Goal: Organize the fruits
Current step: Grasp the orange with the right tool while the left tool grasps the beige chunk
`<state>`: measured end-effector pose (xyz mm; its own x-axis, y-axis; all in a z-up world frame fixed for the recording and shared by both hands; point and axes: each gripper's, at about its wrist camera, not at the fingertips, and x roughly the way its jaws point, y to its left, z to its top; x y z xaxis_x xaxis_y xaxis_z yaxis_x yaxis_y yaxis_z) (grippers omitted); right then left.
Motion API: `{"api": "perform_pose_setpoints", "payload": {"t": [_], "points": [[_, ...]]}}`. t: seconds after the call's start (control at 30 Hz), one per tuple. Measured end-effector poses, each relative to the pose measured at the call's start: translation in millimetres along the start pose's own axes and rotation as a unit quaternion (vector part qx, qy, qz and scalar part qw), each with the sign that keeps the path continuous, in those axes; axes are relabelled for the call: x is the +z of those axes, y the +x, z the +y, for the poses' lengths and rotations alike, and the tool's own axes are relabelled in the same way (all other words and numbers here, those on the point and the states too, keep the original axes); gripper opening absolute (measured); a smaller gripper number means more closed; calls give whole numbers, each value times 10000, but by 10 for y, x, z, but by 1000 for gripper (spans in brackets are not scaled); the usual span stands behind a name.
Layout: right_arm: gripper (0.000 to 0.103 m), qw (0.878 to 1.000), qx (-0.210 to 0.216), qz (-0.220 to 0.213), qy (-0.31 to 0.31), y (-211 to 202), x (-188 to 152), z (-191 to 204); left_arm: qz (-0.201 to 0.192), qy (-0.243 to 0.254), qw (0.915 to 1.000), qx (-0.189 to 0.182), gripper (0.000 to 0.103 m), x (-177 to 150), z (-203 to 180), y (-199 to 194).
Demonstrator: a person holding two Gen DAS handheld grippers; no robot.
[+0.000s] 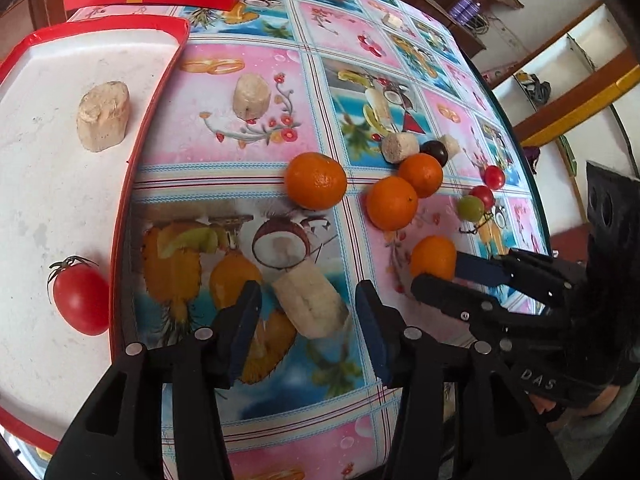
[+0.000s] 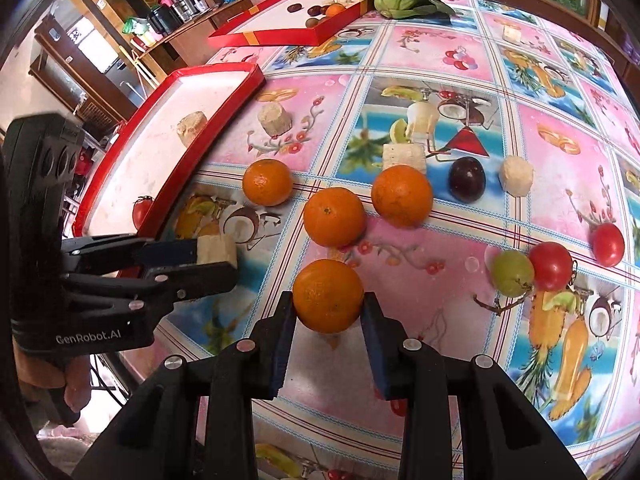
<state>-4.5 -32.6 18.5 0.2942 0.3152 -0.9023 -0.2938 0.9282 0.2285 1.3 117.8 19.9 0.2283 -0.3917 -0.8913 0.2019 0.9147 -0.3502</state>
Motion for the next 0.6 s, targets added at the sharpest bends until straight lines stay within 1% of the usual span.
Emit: {"api": "perform_pose_setpoints", "payload": {"t": [0.1,0.13,0.17,0.33,0.37,0.4,0.5,0.6], "points": [[34,10000,-4,-6,-37,2,0,12,-51,45,9999,150,47,7,-34,17],[34,10000,-17,-11,-53,-1,0,16,-78,100,9997,226,44,-2,-52,23],[34,10000,-24,-17,-55,-3,0,19,-87,130,9995,261,35,-11,-60,26],[34,9999,-54,-61,-61,-43,-10,24,-125,43,9999,84,33,-69,-11,3],[34,9999,-56,-74,-58,-52,-10,24,-127,0,9999,28,29,-82,5,-9],[34,9999,-59,-96,-57,-65,-9,25,-139,-43,9999,-29,29,-93,21,-29],[34,9999,-46,-148,-37,-96,-8,32,-326,-193,9990,-216,29,-114,75,-183],[34,9998,-17,-181,-40,-118,-1,59,-420,-224,9985,-263,29,-109,110,-282]]}}
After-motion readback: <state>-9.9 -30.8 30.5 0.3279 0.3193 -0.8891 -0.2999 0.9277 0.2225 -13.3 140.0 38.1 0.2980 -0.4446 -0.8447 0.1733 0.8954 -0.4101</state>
